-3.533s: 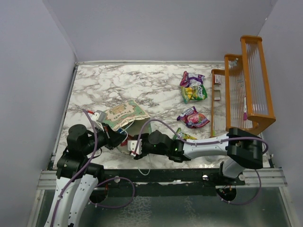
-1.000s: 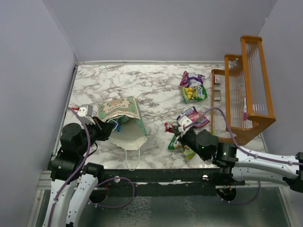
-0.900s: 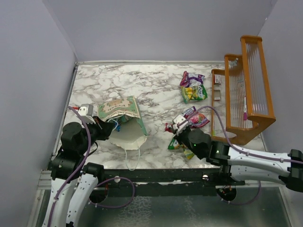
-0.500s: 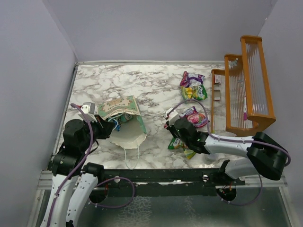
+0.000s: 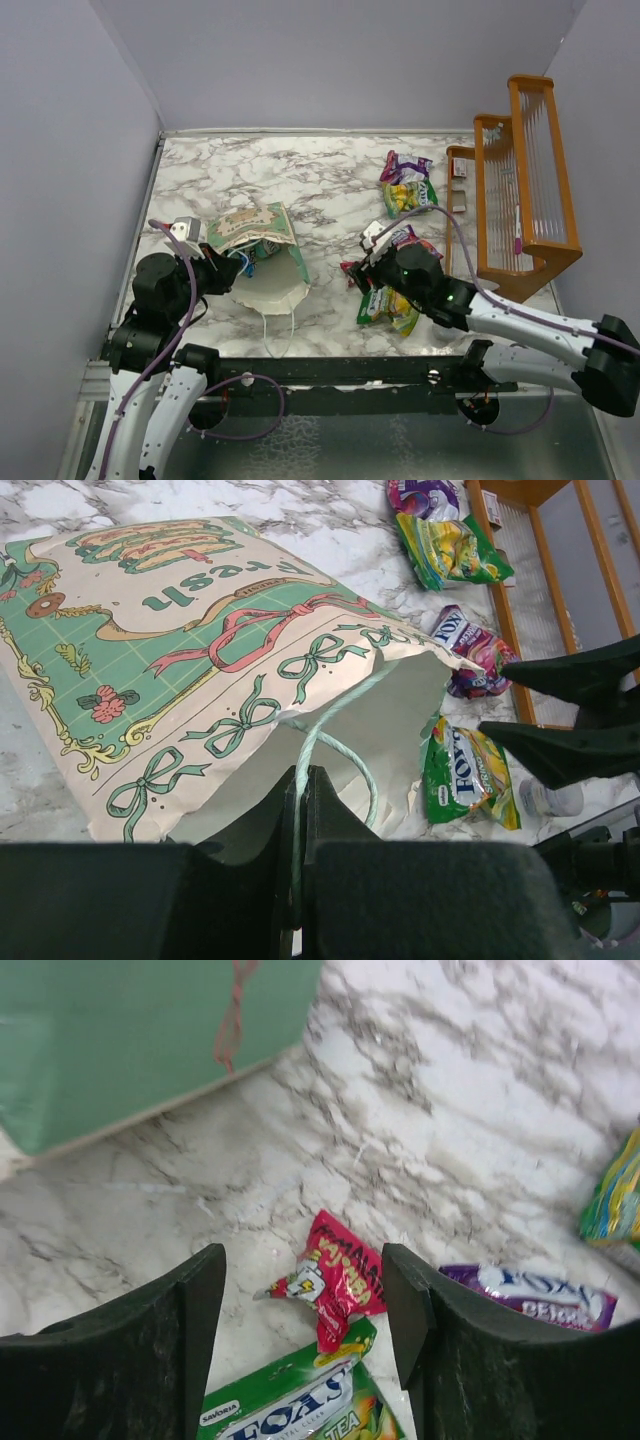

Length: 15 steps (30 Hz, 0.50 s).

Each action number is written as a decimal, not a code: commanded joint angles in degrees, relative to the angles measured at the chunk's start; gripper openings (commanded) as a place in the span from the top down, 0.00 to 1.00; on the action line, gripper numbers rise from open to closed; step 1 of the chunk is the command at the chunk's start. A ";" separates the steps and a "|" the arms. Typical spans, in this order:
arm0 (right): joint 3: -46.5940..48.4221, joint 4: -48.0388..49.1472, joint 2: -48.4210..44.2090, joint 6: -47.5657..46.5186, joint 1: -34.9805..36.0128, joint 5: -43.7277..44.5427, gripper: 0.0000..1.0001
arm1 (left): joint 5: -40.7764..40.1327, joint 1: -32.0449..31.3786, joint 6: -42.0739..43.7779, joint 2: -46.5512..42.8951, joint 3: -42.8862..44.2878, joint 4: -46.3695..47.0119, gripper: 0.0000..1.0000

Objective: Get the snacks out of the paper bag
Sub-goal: Place the snack at the center of the board, then take out the snack from the paper bag.

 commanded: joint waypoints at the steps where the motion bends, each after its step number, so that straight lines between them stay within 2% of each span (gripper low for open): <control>1: 3.27 -6.80 -8.60 -6.65 -0.12 -15.26 0.36 | -0.22 0.38 0.96 -0.83 0.47 0.75 1.00; 4: 1.44 -3.08 -12.67 -9.17 0.28 -28.85 0.36 | -0.32 0.39 0.94 -1.00 0.52 0.75 1.00; 6: 0.80 -0.21 -13.48 -9.86 1.60 -33.02 0.36 | -0.28 0.45 0.96 -1.01 0.52 0.72 1.00; 10: 3.67 2.87 -9.76 -12.98 7.08 -31.63 0.34 | 0.01 0.46 1.04 -1.05 0.46 0.68 1.00; 15: 11.23 5.19 0.09 -20.33 13.77 -28.28 0.33 | 0.21 0.46 1.14 -0.77 0.59 0.64 1.00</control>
